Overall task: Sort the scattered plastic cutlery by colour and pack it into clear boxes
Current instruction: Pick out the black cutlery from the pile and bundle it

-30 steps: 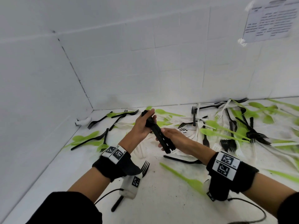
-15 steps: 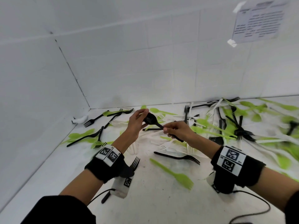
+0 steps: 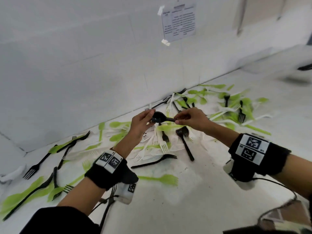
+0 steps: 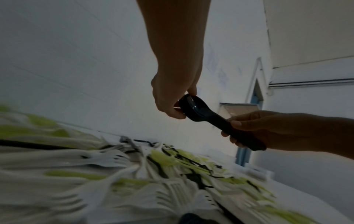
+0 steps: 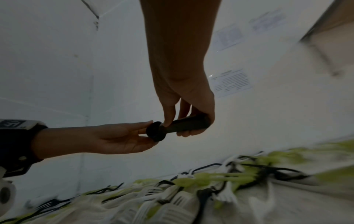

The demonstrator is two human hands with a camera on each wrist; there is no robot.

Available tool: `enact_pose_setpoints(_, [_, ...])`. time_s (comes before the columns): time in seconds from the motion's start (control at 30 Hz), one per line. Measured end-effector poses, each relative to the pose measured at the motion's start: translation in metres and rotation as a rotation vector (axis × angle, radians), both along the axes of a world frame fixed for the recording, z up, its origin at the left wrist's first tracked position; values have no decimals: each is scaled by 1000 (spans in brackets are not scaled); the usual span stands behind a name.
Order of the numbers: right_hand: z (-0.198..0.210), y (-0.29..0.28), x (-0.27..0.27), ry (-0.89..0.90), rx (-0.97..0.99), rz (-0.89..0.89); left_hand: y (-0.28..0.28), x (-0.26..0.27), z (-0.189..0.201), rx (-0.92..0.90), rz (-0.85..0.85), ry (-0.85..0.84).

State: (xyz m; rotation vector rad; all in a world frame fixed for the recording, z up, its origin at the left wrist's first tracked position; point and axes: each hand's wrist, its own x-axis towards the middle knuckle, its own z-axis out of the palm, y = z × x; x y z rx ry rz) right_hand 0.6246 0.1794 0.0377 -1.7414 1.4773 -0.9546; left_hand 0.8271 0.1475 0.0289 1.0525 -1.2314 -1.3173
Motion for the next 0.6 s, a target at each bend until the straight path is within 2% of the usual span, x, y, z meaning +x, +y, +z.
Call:
enact_pose_setpoints(0.27, [11, 69, -72, 79, -33, -305, -2, -85, 3, 36, -395, 30])
enact_pose_setpoints(0.43, [10, 116, -113, 73, -50, -510, 15, -149, 3, 53, -563, 54])
enact_pose_setpoints(0.6, [7, 150, -156, 52, -7, -605, 34, -202, -3, 65, -680, 56])
